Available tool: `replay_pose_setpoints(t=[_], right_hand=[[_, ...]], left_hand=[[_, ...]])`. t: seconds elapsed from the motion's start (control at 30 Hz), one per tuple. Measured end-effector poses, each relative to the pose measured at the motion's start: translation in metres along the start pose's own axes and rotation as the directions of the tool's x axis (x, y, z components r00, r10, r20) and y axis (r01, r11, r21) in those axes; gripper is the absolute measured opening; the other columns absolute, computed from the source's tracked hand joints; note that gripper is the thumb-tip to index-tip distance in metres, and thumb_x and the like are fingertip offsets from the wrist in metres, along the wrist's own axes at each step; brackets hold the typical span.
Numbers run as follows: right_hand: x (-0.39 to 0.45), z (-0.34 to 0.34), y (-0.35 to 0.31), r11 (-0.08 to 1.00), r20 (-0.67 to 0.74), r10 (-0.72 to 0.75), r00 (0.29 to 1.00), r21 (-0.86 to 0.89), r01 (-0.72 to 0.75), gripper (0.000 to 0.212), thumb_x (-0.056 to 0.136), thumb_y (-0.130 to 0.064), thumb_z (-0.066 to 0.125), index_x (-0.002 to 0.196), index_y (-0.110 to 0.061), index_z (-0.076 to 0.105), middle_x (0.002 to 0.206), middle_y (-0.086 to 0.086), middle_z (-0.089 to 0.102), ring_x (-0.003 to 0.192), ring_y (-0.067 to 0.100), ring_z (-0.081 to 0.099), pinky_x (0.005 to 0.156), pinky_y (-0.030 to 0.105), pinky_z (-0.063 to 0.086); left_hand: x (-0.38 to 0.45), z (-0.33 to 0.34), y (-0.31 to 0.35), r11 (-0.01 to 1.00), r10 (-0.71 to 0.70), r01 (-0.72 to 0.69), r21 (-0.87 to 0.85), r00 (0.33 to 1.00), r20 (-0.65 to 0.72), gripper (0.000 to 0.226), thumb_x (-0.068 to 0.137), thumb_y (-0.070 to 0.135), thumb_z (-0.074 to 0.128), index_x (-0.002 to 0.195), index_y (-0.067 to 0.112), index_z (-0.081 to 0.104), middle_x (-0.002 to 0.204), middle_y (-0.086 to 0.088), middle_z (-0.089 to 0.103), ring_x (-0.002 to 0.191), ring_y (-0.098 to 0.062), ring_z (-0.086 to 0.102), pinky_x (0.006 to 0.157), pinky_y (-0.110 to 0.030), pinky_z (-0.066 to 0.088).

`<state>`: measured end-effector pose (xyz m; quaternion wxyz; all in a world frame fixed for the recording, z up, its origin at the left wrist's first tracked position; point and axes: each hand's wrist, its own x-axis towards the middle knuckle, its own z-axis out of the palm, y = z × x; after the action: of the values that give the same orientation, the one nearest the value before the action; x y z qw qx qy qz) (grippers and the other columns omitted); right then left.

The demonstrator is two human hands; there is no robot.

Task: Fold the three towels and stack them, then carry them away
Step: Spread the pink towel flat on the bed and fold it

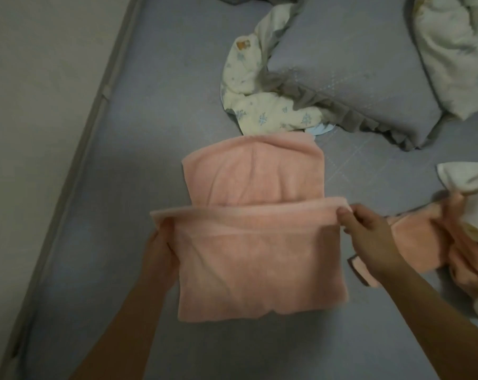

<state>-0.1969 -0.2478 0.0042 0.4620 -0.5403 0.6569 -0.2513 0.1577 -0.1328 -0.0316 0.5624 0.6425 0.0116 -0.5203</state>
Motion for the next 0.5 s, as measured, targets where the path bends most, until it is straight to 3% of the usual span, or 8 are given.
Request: replay_pose_setpoints(t=[0.03, 0.1, 0.13, 0.2, 0.27, 0.37, 0.5], right_hand=[[0.016, 0.005, -0.009, 0.999, -0.046, 0.011, 0.999, 0.052, -0.009, 0.028, 0.094, -0.03, 0.058, 0.082, -0.005, 0.063, 0.079, 0.016, 0.062, 0.07, 0.013, 0.054, 0.068, 0.032, 0.045], [0.045, 0.018, -0.02, 0.995, -0.086, 0.068, 0.994, 0.082, -0.061, 0.023, 0.092, -0.029, 0.058, 0.087, -0.008, 0.066, 0.082, 0.014, 0.066, 0.074, 0.016, 0.059, 0.069, 0.034, 0.049], [0.056, 0.024, -0.02, 0.992, -0.067, 0.119, 0.991, 0.045, -0.116, 0.019, 0.091, -0.029, 0.058, 0.089, -0.011, 0.067, 0.08, 0.007, 0.067, 0.072, 0.014, 0.06, 0.065, 0.03, 0.049], [0.065, 0.037, -0.011, 0.96, 0.021, 0.252, 0.968, -0.134, -0.247, 0.018, 0.089, -0.033, 0.059, 0.087, -0.016, 0.064, 0.077, -0.003, 0.064, 0.068, 0.013, 0.058, 0.058, 0.027, 0.045], [0.062, 0.047, 0.002, 0.906, 0.064, 0.347, 0.936, -0.282, -0.316, 0.026, 0.089, -0.04, 0.058, 0.081, -0.015, 0.061, 0.075, -0.001, 0.061, 0.069, 0.017, 0.057, 0.061, 0.03, 0.044], [0.062, 0.052, 0.013, 0.912, -0.025, 0.29, 0.957, -0.296, -0.284, 0.031, 0.09, -0.033, 0.056, 0.065, -0.017, 0.051, 0.062, 0.0, 0.053, 0.062, 0.019, 0.05, 0.054, 0.029, 0.037], [0.09, 0.051, -0.004, 0.983, -0.096, 0.076, 0.992, -0.161, -0.091, 0.032, 0.09, -0.023, 0.055, 0.061, -0.016, 0.045, 0.055, -0.009, 0.044, 0.056, 0.009, 0.041, 0.051, 0.029, 0.033]], left_hand=[[0.016, 0.005, 0.009, 0.999, 0.015, -0.014, -0.035, 0.999, 0.041, 0.04, 0.1, 0.038, 0.048, 0.118, 0.007, 0.065, 0.111, -0.008, 0.07, 0.096, -0.015, 0.07, 0.079, -0.028, 0.06], [0.046, 0.014, 0.02, 0.976, 0.058, -0.07, 0.205, 0.996, 0.061, 0.049, 0.094, 0.054, 0.051, 0.112, 0.014, 0.07, 0.098, 0.001, 0.075, 0.084, -0.009, 0.07, 0.069, -0.029, 0.059], [0.058, 0.018, 0.022, 0.897, 0.082, -0.093, 0.432, 0.996, 0.045, 0.049, 0.09, 0.06, 0.052, 0.102, 0.017, 0.073, 0.087, 0.005, 0.074, 0.074, -0.008, 0.067, 0.061, -0.027, 0.056], [0.079, 0.02, 0.02, 0.636, 0.117, -0.1, 0.766, 0.993, 0.032, 0.04, 0.089, 0.056, 0.053, 0.083, 0.02, 0.07, 0.077, 0.005, 0.069, 0.072, -0.012, 0.061, 0.061, -0.028, 0.048], [0.091, 0.019, 0.016, 0.533, 0.104, -0.079, 0.843, 0.994, 0.027, 0.03, 0.085, 0.051, 0.056, 0.075, 0.023, 0.064, 0.073, 0.006, 0.065, 0.072, -0.017, 0.061, 0.058, -0.028, 0.043], [0.101, 0.021, 0.02, 0.622, 0.116, -0.082, 0.779, 0.993, 0.011, 0.031, 0.07, 0.057, 0.06, 0.074, 0.025, 0.063, 0.064, 0.01, 0.061, 0.059, -0.012, 0.054, 0.05, -0.025, 0.04], [0.12, 0.038, 0.044, 0.744, 0.233, -0.222, 0.631, 0.97, 0.068, 0.028, 0.082, 0.051, 0.063, 0.072, 0.025, 0.066, 0.055, 0.012, 0.055, 0.052, -0.005, 0.044, 0.044, -0.021, 0.036]])
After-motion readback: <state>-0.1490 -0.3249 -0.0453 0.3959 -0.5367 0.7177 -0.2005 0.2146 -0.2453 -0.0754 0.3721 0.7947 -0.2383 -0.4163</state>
